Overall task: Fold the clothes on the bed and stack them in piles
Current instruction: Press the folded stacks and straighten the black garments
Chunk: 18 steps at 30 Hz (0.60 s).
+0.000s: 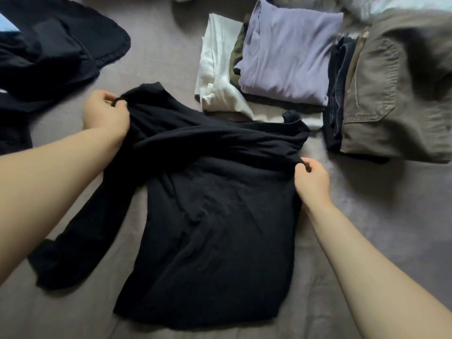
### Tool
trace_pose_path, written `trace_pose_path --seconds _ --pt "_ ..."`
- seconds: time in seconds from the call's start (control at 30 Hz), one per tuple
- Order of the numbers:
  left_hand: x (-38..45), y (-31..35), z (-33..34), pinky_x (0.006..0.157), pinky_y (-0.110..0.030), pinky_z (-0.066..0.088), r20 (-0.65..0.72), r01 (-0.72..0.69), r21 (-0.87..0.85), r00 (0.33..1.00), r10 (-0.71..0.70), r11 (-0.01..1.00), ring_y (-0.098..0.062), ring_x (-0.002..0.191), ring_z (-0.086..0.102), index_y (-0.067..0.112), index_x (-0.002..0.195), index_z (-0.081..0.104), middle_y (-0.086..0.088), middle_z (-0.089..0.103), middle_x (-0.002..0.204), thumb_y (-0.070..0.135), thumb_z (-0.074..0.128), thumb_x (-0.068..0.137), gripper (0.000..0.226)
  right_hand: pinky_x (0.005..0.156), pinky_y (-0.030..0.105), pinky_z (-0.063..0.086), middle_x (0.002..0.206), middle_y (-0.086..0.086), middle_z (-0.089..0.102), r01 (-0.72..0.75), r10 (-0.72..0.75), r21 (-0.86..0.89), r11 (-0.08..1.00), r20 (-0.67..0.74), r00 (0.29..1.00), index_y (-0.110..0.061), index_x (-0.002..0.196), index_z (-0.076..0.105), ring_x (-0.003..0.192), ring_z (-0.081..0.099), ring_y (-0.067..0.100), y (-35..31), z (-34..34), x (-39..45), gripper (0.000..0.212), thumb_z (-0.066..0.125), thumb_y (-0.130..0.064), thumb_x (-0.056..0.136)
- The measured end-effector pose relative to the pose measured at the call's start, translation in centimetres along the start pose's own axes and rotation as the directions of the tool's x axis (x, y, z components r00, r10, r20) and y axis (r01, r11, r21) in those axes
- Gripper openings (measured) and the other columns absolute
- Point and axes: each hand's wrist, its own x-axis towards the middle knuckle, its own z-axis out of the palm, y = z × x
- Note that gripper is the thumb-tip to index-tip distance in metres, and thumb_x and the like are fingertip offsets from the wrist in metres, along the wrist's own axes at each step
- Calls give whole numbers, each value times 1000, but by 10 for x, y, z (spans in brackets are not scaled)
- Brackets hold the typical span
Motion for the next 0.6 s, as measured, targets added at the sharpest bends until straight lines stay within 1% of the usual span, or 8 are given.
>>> trace_pose_path --seconds 0.07,0.13,0.23,0.33,0.4,0.47,0.53,0.6 --pt "-20 -9 8 100 -38 37 -6 -99 123 995 100 988 -31 119 49 16 118 57 -13 57 124 27 54 88 33 73 15 31 97 6 60 -13 9 -63 998 -61 998 -5 114 61 90 51 17 3 -1 -3 27 49 -10 91" --pt "-55 -17 15 102 -42 31 -23 -308 215 947 320 927 -33 122 43 17 128 51 -14 50 128 29 53 88 42 75 24 36 97 4 63 10 -16 -119 993 -56 998 -11 112 59 93 57 22 11 -3 -13 24 54 -17 89" --pt "-99 -39 28 105 -48 32 232 -627 226 778 584 745 -33 129 42 13 135 49 -12 49 137 39 50 89 52 77 32 44 99 -6 61 115 -96 -222 968 93 991 -20 118 51 92 56 17 29 -8 -29 36 64 -30 86" --pt "-119 -63 35 109 -52 27 430 -711 330 699 571 622 -33 136 37 15 139 48 -14 44 145 32 68 84 62 79 30 44 97 -1 61 91 -71 -177 980 117 991 -16 124 51 87 56 18 51 -19 -31 39 64 -19 87" --pt "-121 -63 31 103 -49 31 369 -690 379 724 582 617 -31 131 43 15 141 44 -15 48 140 24 74 78 70 71 27 45 86 3 60 -122 118 48 991 76 990 -9 121 54 74 56 18 58 -29 -28 34 63 -13 89" --pt "-117 -56 24 98 -47 31 249 -596 415 801 544 688 -32 128 42 15 144 40 -16 47 138 23 72 78 74 60 24 47 80 4 60 -260 253 195 946 58 966 -5 117 55 65 55 13 64 -35 -31 27 61 -12 91" --pt "-108 -54 16 101 -48 27 185 -441 418 897 401 794 -34 130 36 16 142 42 -16 43 138 25 69 80 68 69 27 47 85 5 62 -151 152 39 988 -30 988 -7 113 57 66 55 11 68 -36 -41 26 63 -16 90" --pt "-99 -56 8 104 -47 27 152 -303 389 952 264 870 -34 128 35 16 132 53 -15 44 133 20 66 81 53 80 32 48 101 7 61 87 -95 -103 991 -71 993 -10 110 60 78 56 16 61 -34 -48 23 65 -17 88"
